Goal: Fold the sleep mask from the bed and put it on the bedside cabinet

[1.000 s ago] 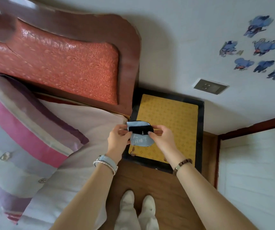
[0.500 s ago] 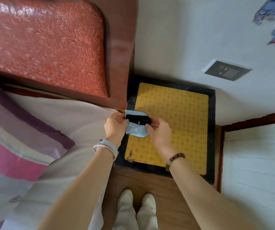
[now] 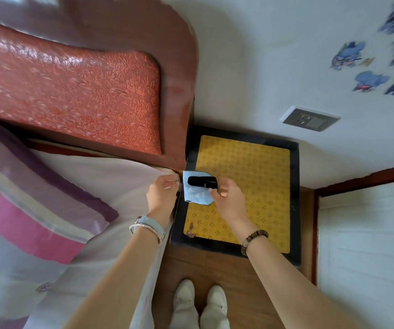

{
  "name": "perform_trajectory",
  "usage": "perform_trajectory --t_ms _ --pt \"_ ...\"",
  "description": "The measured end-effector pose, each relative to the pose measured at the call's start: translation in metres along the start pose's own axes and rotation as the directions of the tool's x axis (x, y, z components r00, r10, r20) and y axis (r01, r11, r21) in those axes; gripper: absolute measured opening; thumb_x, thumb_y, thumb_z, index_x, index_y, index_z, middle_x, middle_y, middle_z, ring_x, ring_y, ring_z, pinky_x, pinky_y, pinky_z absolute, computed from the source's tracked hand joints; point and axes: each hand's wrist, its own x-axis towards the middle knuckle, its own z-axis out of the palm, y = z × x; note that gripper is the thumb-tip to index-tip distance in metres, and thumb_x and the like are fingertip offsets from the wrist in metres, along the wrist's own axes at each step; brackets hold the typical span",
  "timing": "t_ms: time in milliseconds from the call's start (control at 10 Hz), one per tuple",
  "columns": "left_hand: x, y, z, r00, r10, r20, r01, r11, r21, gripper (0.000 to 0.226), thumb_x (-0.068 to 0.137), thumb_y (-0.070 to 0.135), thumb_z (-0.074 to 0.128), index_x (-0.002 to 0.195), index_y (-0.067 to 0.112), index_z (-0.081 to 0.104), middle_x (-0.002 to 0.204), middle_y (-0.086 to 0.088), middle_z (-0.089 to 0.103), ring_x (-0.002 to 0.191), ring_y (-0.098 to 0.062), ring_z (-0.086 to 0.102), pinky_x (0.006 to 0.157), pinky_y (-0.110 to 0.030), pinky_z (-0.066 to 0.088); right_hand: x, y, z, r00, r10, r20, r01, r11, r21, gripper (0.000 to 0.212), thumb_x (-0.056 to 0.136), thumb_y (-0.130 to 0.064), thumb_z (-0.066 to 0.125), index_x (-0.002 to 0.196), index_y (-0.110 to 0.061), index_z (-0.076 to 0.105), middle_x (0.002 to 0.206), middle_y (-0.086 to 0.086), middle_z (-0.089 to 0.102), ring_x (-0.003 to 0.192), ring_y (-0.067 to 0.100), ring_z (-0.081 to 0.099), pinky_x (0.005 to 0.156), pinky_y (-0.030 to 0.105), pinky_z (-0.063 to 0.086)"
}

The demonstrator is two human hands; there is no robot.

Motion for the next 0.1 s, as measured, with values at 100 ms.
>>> perform_trajectory --t_ms 100 --pt "-0.0146 0.0088 -0.0094 1.0 0.008 0.003 -0.007 0.995 -0.099 0.024 0.096 0.013 0.051 0.114 0.021 0.065 0.093 0.005 0.065 0.088 -0.013 0.062 0.092 -0.038 0.055 -0.0135 -0.0136 -0.0122 1.0 -0.024 -0.008 0.025 0.999 0.025 0.047 0.097 -0.026 0.06 0.141 -0.012 0.049 0.141 0.005 0.057 0.126 0.02 0.056 0.088 0.019 0.042"
